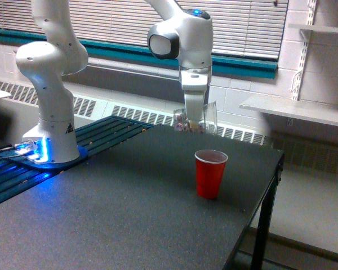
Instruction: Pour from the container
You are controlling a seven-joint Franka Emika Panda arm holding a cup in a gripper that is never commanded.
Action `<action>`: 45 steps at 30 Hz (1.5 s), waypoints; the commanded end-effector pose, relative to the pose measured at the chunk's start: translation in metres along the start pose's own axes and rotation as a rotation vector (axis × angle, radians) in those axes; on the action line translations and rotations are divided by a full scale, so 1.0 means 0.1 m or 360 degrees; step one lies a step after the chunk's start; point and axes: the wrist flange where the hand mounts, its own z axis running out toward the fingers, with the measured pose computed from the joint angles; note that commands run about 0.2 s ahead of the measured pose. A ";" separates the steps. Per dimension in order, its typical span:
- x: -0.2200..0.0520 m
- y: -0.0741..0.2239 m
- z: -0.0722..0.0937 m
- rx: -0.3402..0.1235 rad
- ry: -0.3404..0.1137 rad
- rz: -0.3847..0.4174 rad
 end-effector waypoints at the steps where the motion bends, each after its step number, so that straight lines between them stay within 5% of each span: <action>1: -0.02 -0.01 0.02 -0.0030 -0.0045 -0.0042; 45: 0.24 0.19 0.01 -0.0217 -0.0321 -0.0207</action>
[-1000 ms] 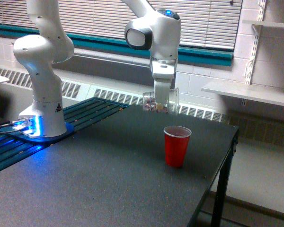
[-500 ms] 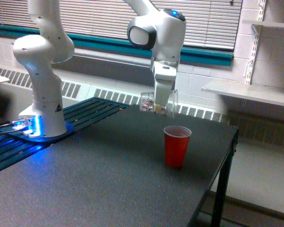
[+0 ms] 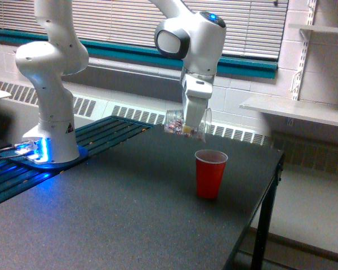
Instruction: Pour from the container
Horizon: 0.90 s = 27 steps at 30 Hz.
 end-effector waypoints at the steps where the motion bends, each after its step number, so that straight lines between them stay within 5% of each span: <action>1: 0.02 -0.02 -0.01 -0.0028 -0.0040 -0.0065; 27: 0.04 -0.08 0.05 -0.0069 -0.0143 -0.0089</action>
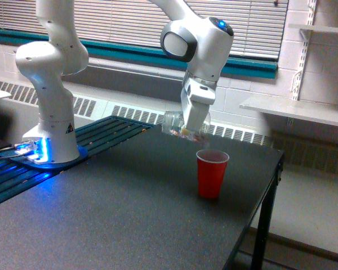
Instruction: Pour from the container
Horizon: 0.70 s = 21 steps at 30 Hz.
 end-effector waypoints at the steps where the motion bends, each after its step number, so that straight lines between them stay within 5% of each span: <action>1: 0.00 -0.03 -0.04 -0.0013 -0.0005 -0.0034; 21: -0.08 -0.08 -0.06 0.0034 0.0041 -0.0008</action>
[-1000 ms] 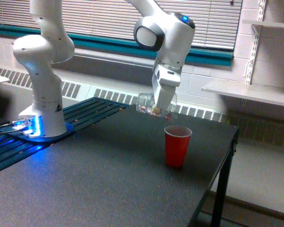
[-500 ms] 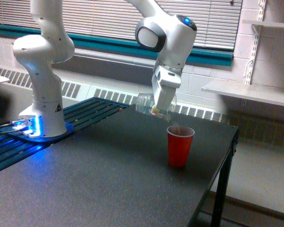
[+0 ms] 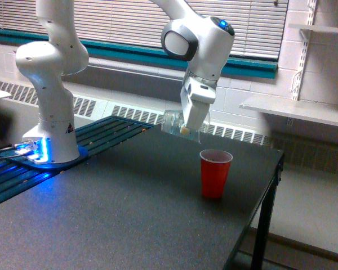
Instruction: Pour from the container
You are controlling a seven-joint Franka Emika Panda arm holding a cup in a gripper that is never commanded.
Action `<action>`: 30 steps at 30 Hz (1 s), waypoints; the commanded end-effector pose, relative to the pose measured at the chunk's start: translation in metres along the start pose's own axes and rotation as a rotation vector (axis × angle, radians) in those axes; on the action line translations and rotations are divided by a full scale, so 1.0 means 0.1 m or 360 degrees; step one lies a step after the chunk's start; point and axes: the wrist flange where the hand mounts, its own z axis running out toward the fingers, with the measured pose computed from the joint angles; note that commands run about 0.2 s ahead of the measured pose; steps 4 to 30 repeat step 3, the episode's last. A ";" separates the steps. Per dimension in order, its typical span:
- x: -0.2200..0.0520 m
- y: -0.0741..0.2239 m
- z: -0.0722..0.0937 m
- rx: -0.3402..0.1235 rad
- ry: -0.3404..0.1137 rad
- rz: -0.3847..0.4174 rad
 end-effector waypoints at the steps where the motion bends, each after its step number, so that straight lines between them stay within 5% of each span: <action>1: -0.06 -0.06 -0.03 0.0036 0.0050 0.0002; 30: -0.07 -0.06 -0.02 0.0036 0.0050 0.0001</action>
